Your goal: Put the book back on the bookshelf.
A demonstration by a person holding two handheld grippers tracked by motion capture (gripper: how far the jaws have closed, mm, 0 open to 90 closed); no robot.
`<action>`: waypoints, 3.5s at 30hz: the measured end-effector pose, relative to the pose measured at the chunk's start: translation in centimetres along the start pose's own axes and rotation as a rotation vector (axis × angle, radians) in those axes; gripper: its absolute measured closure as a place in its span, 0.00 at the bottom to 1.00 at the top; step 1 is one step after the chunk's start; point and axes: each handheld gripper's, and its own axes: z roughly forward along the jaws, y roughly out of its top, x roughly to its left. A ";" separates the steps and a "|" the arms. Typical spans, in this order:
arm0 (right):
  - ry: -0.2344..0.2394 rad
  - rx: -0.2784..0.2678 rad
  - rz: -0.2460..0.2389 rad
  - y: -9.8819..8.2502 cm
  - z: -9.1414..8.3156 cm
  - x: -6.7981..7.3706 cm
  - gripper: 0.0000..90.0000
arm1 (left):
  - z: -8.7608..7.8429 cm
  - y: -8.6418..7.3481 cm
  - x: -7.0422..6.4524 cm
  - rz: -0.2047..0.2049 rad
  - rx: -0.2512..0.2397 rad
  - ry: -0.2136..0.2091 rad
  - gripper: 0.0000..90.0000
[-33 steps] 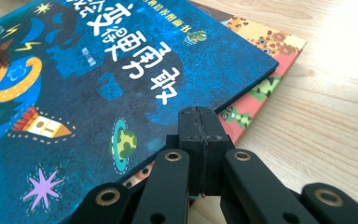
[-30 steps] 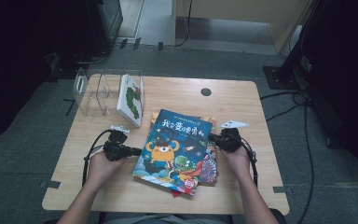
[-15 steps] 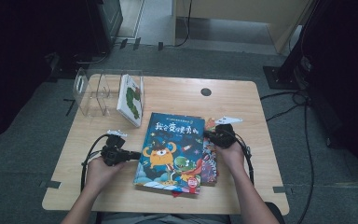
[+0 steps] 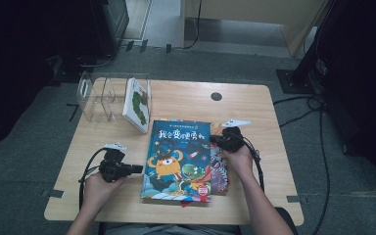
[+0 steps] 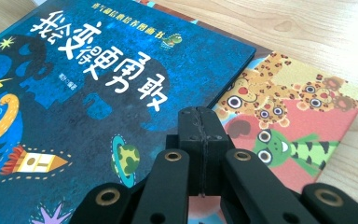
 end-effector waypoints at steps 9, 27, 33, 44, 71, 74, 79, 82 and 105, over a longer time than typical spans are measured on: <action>0.007 -0.001 0.001 0.3 0.4 0.1 1.00 | 0.7 -0.6 -0.3 0.000 0.015 0.002 1.00; -0.012 0.003 0.011 0.3 -0.1 -0.1 1.00 | 1.6 -0.3 -1.4 0.017 0.013 -0.013 1.00; -0.022 0.021 0.016 -0.1 -0.4 0.2 1.00 | 2.0 -0.2 -1.8 0.028 0.014 -0.019 1.00; -0.053 -0.002 0.014 0.4 0.1 -0.2 1.00 | 2.7 -0.1 -2.7 0.043 0.013 -0.028 1.00; -0.088 -0.090 0.033 -2.2 -4.9 -0.3 1.00 | 6.8 2.9 -5.9 0.146 0.054 -0.110 1.00; -0.096 -0.093 0.035 -2.8 -5.5 -0.4 1.00 | 7.4 3.4 -6.5 0.174 0.062 -0.108 1.00; -0.108 -0.090 0.028 -3.8 -6.4 -0.2 0.99 | 8.5 4.1 -7.6 0.214 0.078 -0.117 1.00; -0.118 -0.086 0.027 -4.4 -6.8 -0.1 0.99 | 9.2 4.6 -8.1 0.227 0.085 -0.123 1.00; -0.166 -0.074 0.078 -8.2 -10.3 0.7 0.99 | 6.3 8.6 -4.5 0.221 0.032 -0.067 0.99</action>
